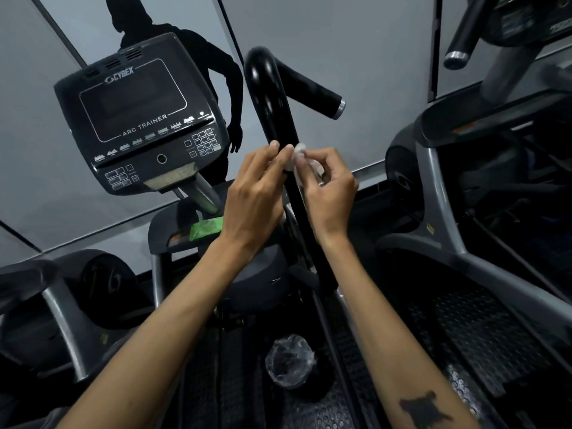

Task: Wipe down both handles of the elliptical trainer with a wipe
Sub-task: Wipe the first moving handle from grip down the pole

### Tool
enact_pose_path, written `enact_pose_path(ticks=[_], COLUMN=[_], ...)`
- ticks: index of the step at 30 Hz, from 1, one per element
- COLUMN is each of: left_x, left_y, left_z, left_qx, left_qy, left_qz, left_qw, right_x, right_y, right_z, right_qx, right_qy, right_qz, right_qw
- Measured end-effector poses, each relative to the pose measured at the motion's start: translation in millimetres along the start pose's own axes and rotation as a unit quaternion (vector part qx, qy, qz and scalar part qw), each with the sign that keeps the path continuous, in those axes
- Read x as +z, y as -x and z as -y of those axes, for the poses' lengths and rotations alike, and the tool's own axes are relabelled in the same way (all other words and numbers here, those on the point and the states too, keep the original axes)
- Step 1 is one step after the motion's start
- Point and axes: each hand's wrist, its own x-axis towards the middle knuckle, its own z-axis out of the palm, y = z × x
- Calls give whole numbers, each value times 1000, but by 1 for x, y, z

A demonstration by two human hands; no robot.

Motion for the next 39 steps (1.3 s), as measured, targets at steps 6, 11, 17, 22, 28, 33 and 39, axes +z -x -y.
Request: enact_pose_path(ticks=[6, 11, 17, 22, 28, 33, 39], left_x=[4, 5, 5, 4, 3, -2, -8], left_y=[2, 2, 4, 3, 2, -1, 0], left_z=[-1, -4, -5, -5, -6, -3, -4], left_qx=[-16, -26, -35, -39, -45, -40, -48], left_qy=[4, 14, 6, 9, 14, 18, 28], left_qz=[-12, -24, -13, -5, -3, 17, 45], left_qw=[1000, 999, 999, 999, 999, 999, 997], right_x=[-9, 2, -9, -2, -12, 3, -2], right_y=[19, 1, 18, -2, 9, 24, 5], right_z=[-11, 9, -10, 7, -10, 2, -4], right_qx=[33, 42, 93, 64, 73, -57, -97], right_qy=[27, -22, 3, -39, -6, 61, 91], right_qz=[-3, -7, 24, 52, 13, -36, -73], right_qw=[999, 999, 995, 996, 997, 996, 988])
